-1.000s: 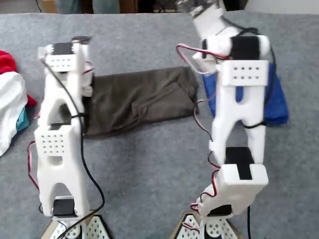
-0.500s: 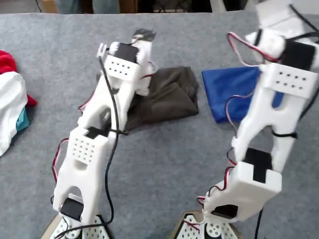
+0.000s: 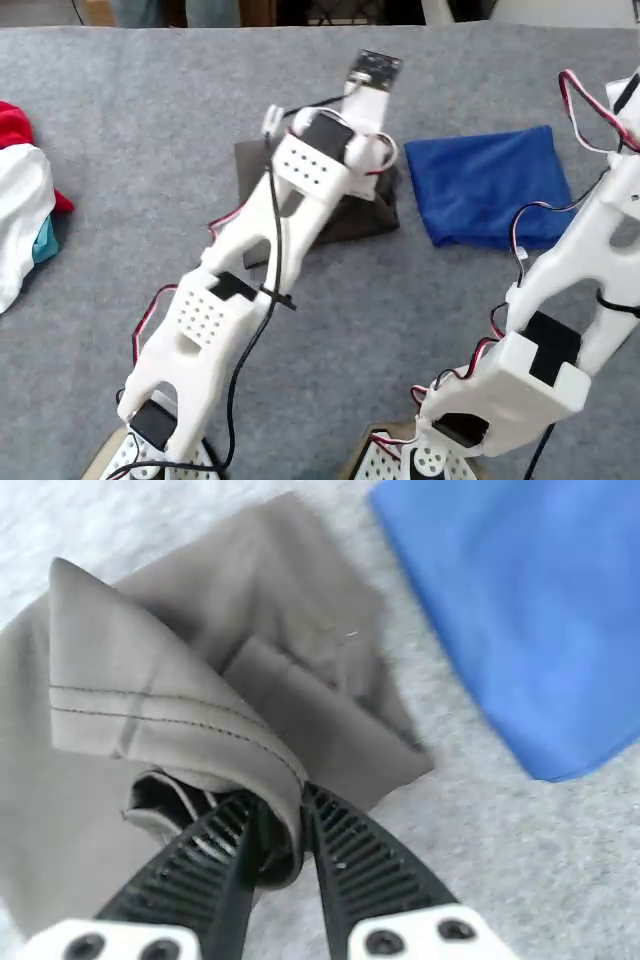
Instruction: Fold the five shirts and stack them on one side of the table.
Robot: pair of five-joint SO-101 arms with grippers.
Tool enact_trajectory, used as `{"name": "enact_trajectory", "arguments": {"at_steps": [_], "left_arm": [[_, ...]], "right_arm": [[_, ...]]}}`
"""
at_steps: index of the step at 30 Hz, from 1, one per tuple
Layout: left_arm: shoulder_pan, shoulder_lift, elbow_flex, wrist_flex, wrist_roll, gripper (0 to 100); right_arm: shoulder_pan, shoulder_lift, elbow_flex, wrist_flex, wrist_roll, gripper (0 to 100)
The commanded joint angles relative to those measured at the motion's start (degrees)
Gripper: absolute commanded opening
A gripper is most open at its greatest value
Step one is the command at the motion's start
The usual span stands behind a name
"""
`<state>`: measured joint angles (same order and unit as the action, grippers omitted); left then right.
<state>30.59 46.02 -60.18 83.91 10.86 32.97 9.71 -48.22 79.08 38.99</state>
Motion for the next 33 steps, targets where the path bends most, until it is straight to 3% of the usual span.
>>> {"name": "enact_trajectory", "arguments": {"at_steps": [1,18,23,27,30,33], "left_arm": [[0.75,-0.09,-2.68,-4.84,0.44,3],[2.24,0.7,-2.42,-9.32,0.44,3],[-0.66,0.09,-2.95,-9.67,0.53,4],[-3.03,0.09,-8.57,-7.3,2.11,20],[-4.7,0.18,-13.67,-3.25,11.34,33],[-6.9,0.26,-19.74,0.62,13.1,32]], "right_arm": [[1.67,-2.95,-2.77,-0.79,0.35,1.5],[1.14,-2.51,-2.59,-0.88,0.44,1.5],[-1.76,-2.42,-1.89,-0.35,0.97,1.5],[-4.92,-2.42,1.63,0.26,6.86,1.5],[-7.56,-2.42,4.0,0.0,8.79,1.5],[-10.11,-2.42,4.97,-0.09,8.79,1.5]]}}
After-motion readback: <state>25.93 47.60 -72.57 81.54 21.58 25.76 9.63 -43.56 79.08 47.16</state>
